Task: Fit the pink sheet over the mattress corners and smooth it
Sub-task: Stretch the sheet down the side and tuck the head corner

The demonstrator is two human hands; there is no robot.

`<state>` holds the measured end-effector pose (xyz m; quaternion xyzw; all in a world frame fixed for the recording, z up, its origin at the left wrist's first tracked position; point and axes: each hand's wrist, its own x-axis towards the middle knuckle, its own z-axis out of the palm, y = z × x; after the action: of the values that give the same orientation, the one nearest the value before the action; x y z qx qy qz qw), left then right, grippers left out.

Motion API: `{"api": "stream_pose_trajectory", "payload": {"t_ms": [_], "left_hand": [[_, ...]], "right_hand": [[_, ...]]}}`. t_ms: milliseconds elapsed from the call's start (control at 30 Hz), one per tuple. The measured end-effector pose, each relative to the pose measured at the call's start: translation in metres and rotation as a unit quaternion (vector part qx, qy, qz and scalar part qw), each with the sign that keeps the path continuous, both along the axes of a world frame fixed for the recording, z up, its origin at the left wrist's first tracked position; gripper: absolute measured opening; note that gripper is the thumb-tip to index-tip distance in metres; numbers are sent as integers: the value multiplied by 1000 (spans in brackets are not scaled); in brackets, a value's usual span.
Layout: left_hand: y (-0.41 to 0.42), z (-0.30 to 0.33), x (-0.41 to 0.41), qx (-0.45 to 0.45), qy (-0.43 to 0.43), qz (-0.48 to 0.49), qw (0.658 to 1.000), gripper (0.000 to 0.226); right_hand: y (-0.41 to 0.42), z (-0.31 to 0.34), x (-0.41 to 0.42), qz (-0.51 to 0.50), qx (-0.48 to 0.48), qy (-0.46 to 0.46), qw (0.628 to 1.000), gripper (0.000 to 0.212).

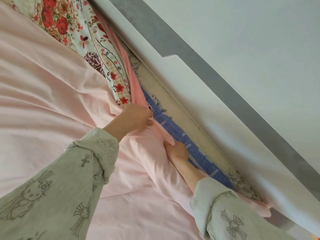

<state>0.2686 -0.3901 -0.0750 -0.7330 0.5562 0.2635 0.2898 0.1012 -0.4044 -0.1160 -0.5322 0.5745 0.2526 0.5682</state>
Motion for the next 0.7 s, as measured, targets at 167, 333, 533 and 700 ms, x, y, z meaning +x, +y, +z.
{"api": "stream_pose_trajectory", "payload": {"t_ms": [167, 333, 533, 700], "left_hand": [[1, -4, 5, -87, 29, 53, 994, 30], [-10, -7, 8, -110, 71, 104, 986, 29], [-14, -3, 18, -28, 64, 91, 993, 37], [-17, 13, 31, 31, 4, 49, 998, 56]], "right_hand": [[-11, 16, 4, 95, -203, -45, 974, 47], [4, 29, 16, 156, -294, -259, 907, 35], [11, 22, 15, 184, -163, -267, 932, 53], [12, 17, 16, 222, -127, -234, 938, 58]]}}
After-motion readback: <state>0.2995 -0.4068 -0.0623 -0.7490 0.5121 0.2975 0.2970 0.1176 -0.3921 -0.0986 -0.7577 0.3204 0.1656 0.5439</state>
